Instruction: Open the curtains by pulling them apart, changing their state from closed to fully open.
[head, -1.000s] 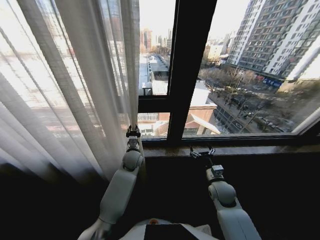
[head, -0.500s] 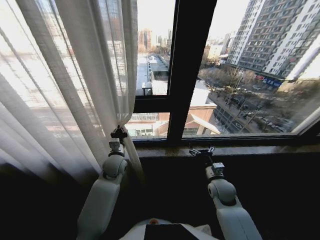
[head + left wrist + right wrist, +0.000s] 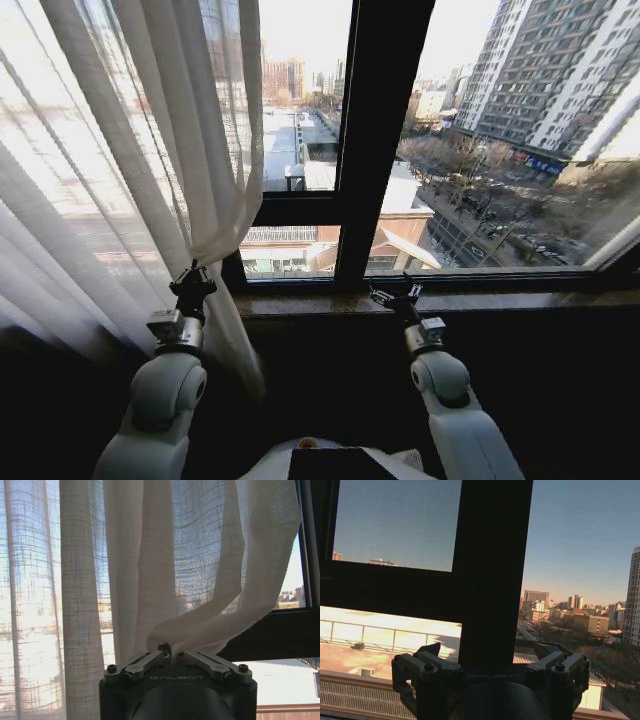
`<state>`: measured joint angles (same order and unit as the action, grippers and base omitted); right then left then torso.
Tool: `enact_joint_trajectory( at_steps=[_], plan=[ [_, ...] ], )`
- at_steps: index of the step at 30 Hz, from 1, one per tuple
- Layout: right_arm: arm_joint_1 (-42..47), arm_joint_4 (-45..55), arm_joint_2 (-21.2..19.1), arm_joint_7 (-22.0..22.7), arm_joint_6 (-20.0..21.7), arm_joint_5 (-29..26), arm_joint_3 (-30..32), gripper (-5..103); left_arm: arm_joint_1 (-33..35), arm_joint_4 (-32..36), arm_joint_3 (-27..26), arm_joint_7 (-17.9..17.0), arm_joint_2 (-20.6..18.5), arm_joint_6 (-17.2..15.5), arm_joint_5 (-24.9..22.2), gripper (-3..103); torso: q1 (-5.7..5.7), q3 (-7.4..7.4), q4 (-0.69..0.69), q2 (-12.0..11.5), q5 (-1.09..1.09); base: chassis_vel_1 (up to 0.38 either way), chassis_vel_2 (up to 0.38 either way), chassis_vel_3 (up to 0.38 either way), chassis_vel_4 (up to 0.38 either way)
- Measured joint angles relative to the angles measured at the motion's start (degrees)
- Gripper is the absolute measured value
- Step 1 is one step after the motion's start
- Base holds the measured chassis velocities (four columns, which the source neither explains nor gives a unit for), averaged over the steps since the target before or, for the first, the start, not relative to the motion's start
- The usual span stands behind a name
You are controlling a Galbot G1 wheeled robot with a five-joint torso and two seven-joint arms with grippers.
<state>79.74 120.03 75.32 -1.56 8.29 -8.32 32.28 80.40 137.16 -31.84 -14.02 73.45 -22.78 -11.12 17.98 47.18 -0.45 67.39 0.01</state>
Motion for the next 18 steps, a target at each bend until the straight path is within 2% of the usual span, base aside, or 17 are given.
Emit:
enact_joint_trajectory(
  at_steps=[4, 6, 7, 8, 11, 12, 16, 17, 18],
  plan=[
    [-0.1, 2.51, -1.17, -0.11, 3.09, -3.5, 0.48, 100, 2.39, 1.06, -0.05, 1.17, 1.91, -0.07, 0.08, 0, 0.0, 0.0, 0.01, 0.0, 0.0, 0.0, 0.0, 0.0, 0.0],
    [-0.38, 3.39, -1.59, -0.12, 4.18, -5.11, 0.76, 100, 3.73, 0.72, -0.08, 1.59, 3.53, 1.09, 1.37, 0, 0.0, 0.0, 0.02, 0.0, 0.0, 0.0, 0.0, 0.0, 0.0],
    [-0.43, 3.64, -1.64, -0.12, 4.4, -5.41, 0.91, 100, 4.12, -0.45, -0.58, 2.46, 4.14, 3.0, 2.52, 0, 0.0, 0.0, 0.03, 0.0, 0.0, 0.0, 0.0, 0.0, 0.0],
    [-0.43, 3.64, -1.64, -0.12, 4.4, -5.41, 0.91, 100, 4.12, -0.45, -0.58, 2.46, 4.14, 3.0, 2.52, 0, 0.0, 0.0, 0.03, 0.0, 0.0, 0.0, 0.0, 0.0, 0.0],
    [-0.06, 4.24, -1.56, -0.12, 4.48, -5.53, 1.06, 100, 4.29, -4.47, -3.82, 6.96, 4.57, 8.89, 3.82, 0, 0.0, 0.01, 0.01, 0.0, 0.0, 0.0, 0.0, 0.0, 0.0],
    [-0.06, 4.24, -1.56, -0.12, 4.48, -5.53, 1.06, 100, 4.29, -4.47, -3.82, 6.96, 4.57, 8.89, 3.82, 0, 0.0, 0.01, 0.01, 0.0, 0.0, 0.0, 0.0, 0.0, 0.0],
    [-0.05, 4.33, -1.59, -0.15, 4.49, -5.53, 1.02, 100, 5.08, -9.39, -9.41, 12.64, 3.85, 14.46, 1.18, 0, 0.0, 0.01, 0.01, 0.0, -0.01, 0.0, 0.0, 0.0, 0.0],
    [-0.05, 4.33, -1.59, -0.15, 4.49, -5.53, 1.02, 100, 5.08, -9.39, -9.41, 12.64, 3.85, 14.46, 1.18, 0, 0.0, 0.01, 0.01, 0.0, -0.01, 0.0, 0.0, 0.0, 0.0],
    [-0.14, 4.3, -1.65, -0.15, 4.48, -5.53, 1.03, 100, 5.73, -10.91, -10.85, 13.49, 3.72, 15.93, 0.33, 0, 0.0, 0.01, 0.01, 0.0, -0.01, 0.0, 0.0, 0.0, 0.0]
  ],
)
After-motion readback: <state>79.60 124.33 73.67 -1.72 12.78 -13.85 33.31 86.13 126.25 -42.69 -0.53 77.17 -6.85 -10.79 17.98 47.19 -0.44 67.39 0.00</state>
